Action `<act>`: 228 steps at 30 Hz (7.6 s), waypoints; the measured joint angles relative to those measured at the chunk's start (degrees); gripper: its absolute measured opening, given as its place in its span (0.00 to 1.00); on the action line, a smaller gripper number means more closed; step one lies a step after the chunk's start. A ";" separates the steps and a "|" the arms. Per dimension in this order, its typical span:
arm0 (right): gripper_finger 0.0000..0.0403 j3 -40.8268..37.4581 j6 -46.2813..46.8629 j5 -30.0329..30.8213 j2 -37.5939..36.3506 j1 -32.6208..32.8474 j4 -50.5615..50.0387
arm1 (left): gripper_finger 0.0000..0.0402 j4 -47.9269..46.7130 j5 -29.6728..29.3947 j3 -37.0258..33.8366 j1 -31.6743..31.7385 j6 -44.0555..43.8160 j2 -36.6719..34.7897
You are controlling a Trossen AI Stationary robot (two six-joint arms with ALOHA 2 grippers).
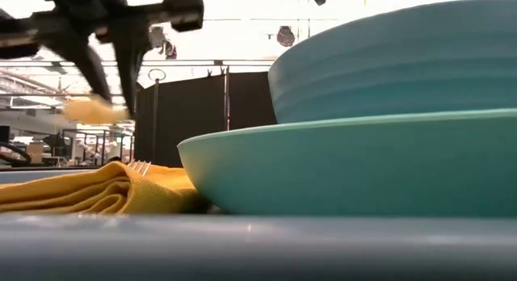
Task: Set up tray
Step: Put the yellow table knife on top of the yellow table napkin, then put the orange spoon on top of the yellow table napkin
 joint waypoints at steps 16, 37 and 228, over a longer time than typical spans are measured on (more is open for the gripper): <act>0.25 0.00 1.23 0.02 0.01 0.00 0.84 | 0.09 2.04 6.64 7.03 0.21 11.17 9.25; 0.25 0.00 2.84 0.02 0.02 0.07 0.81 | 0.09 10.03 14.57 7.20 1.73 14.52 11.52; 0.25 -27.80 -16.44 -1.66 -18.03 -0.59 25.22 | 0.02 44.14 2.41 -22.66 -1.50 -155.45 -2.65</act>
